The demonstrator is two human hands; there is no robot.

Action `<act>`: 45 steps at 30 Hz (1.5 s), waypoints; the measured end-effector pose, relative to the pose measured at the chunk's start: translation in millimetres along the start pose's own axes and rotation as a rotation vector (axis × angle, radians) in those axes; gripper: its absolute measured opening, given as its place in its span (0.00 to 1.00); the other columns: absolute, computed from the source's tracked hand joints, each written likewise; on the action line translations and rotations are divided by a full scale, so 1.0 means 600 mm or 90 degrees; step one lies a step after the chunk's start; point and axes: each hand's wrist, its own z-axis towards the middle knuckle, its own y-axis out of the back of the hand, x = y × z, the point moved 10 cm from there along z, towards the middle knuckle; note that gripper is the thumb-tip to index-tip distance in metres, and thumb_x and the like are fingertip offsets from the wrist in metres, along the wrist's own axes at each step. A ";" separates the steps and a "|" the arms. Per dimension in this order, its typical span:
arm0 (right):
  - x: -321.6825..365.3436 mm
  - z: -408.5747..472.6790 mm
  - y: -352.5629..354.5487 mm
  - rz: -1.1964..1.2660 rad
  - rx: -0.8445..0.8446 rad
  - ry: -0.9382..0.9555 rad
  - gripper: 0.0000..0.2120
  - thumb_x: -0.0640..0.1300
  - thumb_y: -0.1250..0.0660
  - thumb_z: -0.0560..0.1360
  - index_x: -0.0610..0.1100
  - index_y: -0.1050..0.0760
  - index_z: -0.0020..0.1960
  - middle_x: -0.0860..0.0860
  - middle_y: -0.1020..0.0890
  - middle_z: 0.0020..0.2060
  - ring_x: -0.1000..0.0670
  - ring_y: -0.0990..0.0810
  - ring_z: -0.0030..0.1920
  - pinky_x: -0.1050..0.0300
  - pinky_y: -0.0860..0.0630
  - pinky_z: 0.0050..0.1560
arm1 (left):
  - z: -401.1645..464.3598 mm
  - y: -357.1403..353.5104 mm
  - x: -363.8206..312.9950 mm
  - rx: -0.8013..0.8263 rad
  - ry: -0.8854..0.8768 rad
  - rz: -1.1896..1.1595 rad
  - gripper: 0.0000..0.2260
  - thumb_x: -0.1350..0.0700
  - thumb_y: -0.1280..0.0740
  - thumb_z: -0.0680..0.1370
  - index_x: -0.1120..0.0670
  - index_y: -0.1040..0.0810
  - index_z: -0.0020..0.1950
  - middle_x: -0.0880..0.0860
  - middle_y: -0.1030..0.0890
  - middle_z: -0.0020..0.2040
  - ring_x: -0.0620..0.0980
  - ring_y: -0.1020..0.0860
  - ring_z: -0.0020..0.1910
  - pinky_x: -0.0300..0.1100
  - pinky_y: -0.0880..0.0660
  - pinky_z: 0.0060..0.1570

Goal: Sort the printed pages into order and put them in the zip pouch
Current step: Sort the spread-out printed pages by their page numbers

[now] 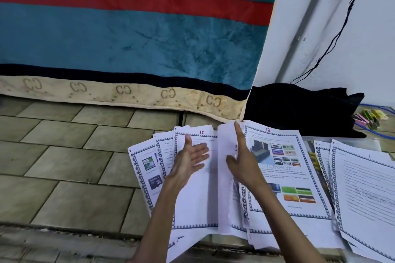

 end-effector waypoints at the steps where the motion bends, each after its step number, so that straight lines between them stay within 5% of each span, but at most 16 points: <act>1: -0.006 0.003 0.007 -0.028 0.005 -0.005 0.41 0.29 0.42 0.73 0.56 0.55 0.76 0.34 0.23 0.58 0.50 0.34 0.25 0.60 0.36 0.28 | 0.001 0.038 -0.009 -0.126 -0.044 0.124 0.22 0.42 0.45 0.80 0.55 0.25 0.63 0.54 0.24 0.64 0.53 0.26 0.63 0.47 0.33 0.65; 3: -0.016 0.008 0.016 -0.042 0.027 -0.019 0.35 0.28 0.43 0.73 0.52 0.43 0.75 0.41 0.26 0.66 0.54 0.26 0.29 0.65 0.30 0.30 | -0.013 0.095 -0.021 -0.320 -0.090 0.352 0.19 0.53 0.37 0.78 0.57 0.30 0.67 0.58 0.27 0.67 0.57 0.29 0.66 0.47 0.33 0.65; 5: -0.024 0.011 0.018 -0.051 0.052 -0.047 0.27 0.30 0.44 0.74 0.46 0.33 0.70 0.42 0.20 0.56 0.57 0.21 0.31 0.70 0.28 0.31 | -0.015 0.112 -0.006 -0.340 -0.062 0.356 0.22 0.58 0.35 0.77 0.60 0.34 0.69 0.60 0.27 0.66 0.59 0.28 0.64 0.46 0.30 0.61; 8: -0.029 0.015 0.013 -0.025 0.064 -0.078 0.18 0.34 0.41 0.77 0.41 0.26 0.65 0.46 0.23 0.43 0.61 0.24 0.26 0.73 0.31 0.29 | -0.022 0.091 -0.027 -0.320 -0.115 0.335 0.14 0.57 0.35 0.77 0.58 0.26 0.62 0.57 0.19 0.55 0.57 0.22 0.53 0.38 0.29 0.45; 11: -0.012 0.011 0.001 0.060 0.078 -0.099 0.15 0.51 0.38 0.78 0.43 0.20 0.55 0.49 0.19 0.44 0.54 0.21 0.42 0.60 0.27 0.43 | -0.032 0.010 -0.048 -0.134 -0.156 0.183 0.19 0.43 0.47 0.80 0.53 0.22 0.52 0.49 0.17 0.40 0.50 0.20 0.42 0.34 0.27 0.38; 14: -0.011 0.013 0.007 0.030 0.050 -0.114 0.14 0.52 0.33 0.74 0.40 0.20 0.42 0.46 0.20 0.33 0.50 0.23 0.33 0.59 0.31 0.34 | -0.027 -0.030 -0.028 -0.001 -0.092 0.008 0.29 0.32 0.51 0.74 0.51 0.22 0.52 0.49 0.15 0.41 0.45 0.17 0.41 0.37 0.24 0.40; 17: -0.028 0.015 0.027 -0.010 -0.001 -0.148 0.10 0.41 0.33 0.74 0.36 0.26 0.37 0.41 0.23 0.32 0.47 0.26 0.29 0.58 0.34 0.31 | -0.029 0.058 -0.027 -0.217 -0.152 0.163 0.13 0.40 0.35 0.74 0.50 0.22 0.47 0.48 0.18 0.44 0.49 0.20 0.48 0.34 0.26 0.42; 20: -0.034 0.011 0.037 -0.018 -0.015 -0.174 0.13 0.39 0.34 0.74 0.36 0.31 0.33 0.41 0.27 0.28 0.47 0.29 0.27 0.61 0.38 0.24 | -0.058 0.159 -0.017 -0.491 -0.091 0.334 0.15 0.57 0.36 0.77 0.56 0.28 0.64 0.60 0.28 0.65 0.60 0.32 0.66 0.50 0.32 0.60; 24: -0.035 0.016 0.031 -0.045 0.006 -0.181 0.11 0.38 0.35 0.74 0.28 0.25 0.43 0.34 0.20 0.38 0.45 0.27 0.32 0.61 0.34 0.28 | -0.027 0.177 0.006 -0.441 -0.079 0.265 0.19 0.57 0.32 0.75 0.63 0.30 0.63 0.62 0.24 0.61 0.62 0.26 0.61 0.48 0.28 0.56; 26: -0.021 0.018 0.024 -0.034 0.021 -0.155 0.14 0.39 0.35 0.75 0.32 0.26 0.57 0.37 0.19 0.52 0.42 0.22 0.42 0.56 0.26 0.39 | -0.018 0.169 0.011 -0.411 -0.080 0.236 0.18 0.58 0.31 0.74 0.62 0.28 0.61 0.60 0.21 0.59 0.59 0.23 0.57 0.42 0.29 0.49; 29: 0.018 0.005 -0.013 0.101 0.078 -0.081 0.36 0.50 0.37 0.77 0.51 0.55 0.77 0.47 0.33 0.71 0.44 0.28 0.67 0.51 0.30 0.63 | -0.019 0.168 0.001 -0.403 -0.083 0.164 0.18 0.60 0.30 0.74 0.62 0.27 0.62 0.60 0.21 0.58 0.57 0.23 0.57 0.38 0.32 0.47; 31: 0.045 -0.009 -0.050 0.123 0.105 -0.009 0.34 0.62 0.47 0.76 0.59 0.61 0.75 0.53 0.42 0.74 0.51 0.38 0.72 0.55 0.40 0.69 | -0.019 0.183 -0.004 -0.400 -0.089 0.101 0.17 0.61 0.31 0.75 0.61 0.27 0.62 0.61 0.22 0.59 0.57 0.23 0.58 0.39 0.31 0.53; 33: 0.036 -0.022 -0.108 -0.046 0.146 0.077 0.37 0.74 0.63 0.69 0.61 0.56 0.75 0.55 0.48 0.76 0.52 0.49 0.75 0.52 0.51 0.73 | -0.018 0.199 0.001 -0.373 -0.100 0.017 0.14 0.64 0.33 0.75 0.61 0.26 0.61 0.64 0.22 0.59 0.56 0.23 0.54 0.43 0.28 0.57; 36: -0.016 -0.045 -0.202 -0.286 0.243 0.135 0.47 0.76 0.77 0.59 0.62 0.54 0.75 0.54 0.56 0.77 0.48 0.63 0.76 0.45 0.65 0.73 | -0.012 0.228 0.039 -0.381 -0.066 -0.054 0.17 0.66 0.32 0.74 0.61 0.26 0.62 0.65 0.22 0.59 0.60 0.22 0.56 0.57 0.26 0.60; 42: -0.039 -0.050 -0.232 -0.358 0.256 0.139 0.40 0.72 0.73 0.64 0.62 0.58 0.74 0.55 0.59 0.76 0.52 0.67 0.74 0.45 0.69 0.72 | -0.070 0.268 -0.002 -0.460 -0.118 -0.056 0.09 0.69 0.36 0.76 0.71 0.24 0.55 0.64 0.21 0.55 0.53 0.24 0.51 0.45 0.29 0.58; 45: -0.040 -0.047 -0.231 -0.360 0.254 0.132 0.40 0.71 0.73 0.64 0.63 0.58 0.74 0.56 0.59 0.76 0.51 0.66 0.75 0.45 0.69 0.72 | -0.088 0.308 -0.030 -0.484 -0.152 -0.084 0.09 0.67 0.37 0.77 0.66 0.25 0.56 0.64 0.22 0.57 0.59 0.23 0.55 0.44 0.29 0.56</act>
